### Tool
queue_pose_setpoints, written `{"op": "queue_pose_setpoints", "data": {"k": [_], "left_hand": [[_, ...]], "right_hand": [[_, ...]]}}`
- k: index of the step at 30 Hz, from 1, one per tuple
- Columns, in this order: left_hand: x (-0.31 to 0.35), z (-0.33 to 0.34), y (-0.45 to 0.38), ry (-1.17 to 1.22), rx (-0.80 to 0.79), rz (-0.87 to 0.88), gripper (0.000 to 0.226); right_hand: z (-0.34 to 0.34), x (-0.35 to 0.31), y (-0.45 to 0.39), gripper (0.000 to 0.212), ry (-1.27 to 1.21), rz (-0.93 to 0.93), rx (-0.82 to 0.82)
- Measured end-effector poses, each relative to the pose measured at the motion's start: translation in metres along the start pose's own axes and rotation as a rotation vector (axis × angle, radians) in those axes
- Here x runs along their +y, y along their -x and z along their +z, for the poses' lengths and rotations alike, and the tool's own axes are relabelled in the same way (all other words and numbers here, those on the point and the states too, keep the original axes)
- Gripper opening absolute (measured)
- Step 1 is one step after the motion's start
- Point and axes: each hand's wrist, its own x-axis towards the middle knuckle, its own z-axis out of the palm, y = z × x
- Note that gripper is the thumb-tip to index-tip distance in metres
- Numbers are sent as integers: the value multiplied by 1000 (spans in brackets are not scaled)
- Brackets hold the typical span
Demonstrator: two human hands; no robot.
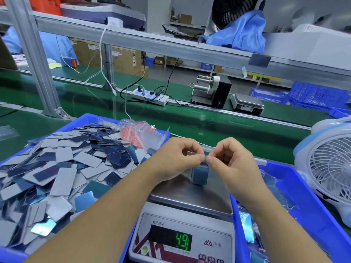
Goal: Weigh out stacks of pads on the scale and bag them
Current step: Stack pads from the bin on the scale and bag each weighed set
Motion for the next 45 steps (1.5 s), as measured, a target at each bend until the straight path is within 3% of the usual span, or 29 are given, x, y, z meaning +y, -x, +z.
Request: {"op": "queue_pose_setpoints", "data": {"k": [5, 13, 19, 21, 24, 28, 36, 45], "left_hand": [[5, -14, 2, -57, -106, 8, 24], [0, -33, 2, -87, -100, -68, 26], [1, -30, 1, 55, -99, -138, 17], [-4, -28, -2, -193, -45, -149, 20], [-9, -22, -3, -507, -14, -122, 12], [-9, -27, -5, -609, 88, -57, 7], [-10, -41, -7, -518, 319, -80, 17], [-6, -40, -5, -469, 350, -116, 32]], "right_hand": [[-6, -3, 0, 33, -60, 30, -40], [-14, -7, -3, 28, -172, 114, -43], [-10, 3, -5, 33, -444, 345, -30], [-2, 13, -5, 31, -224, 381, 56], [8, 24, -6, 18, 298, 326, 86], [5, 25, -7, 11, 469, 224, 66], [2, 21, -7, 8, 482, 231, 100], [1, 18, -5, 11, 424, 265, 75]]}}
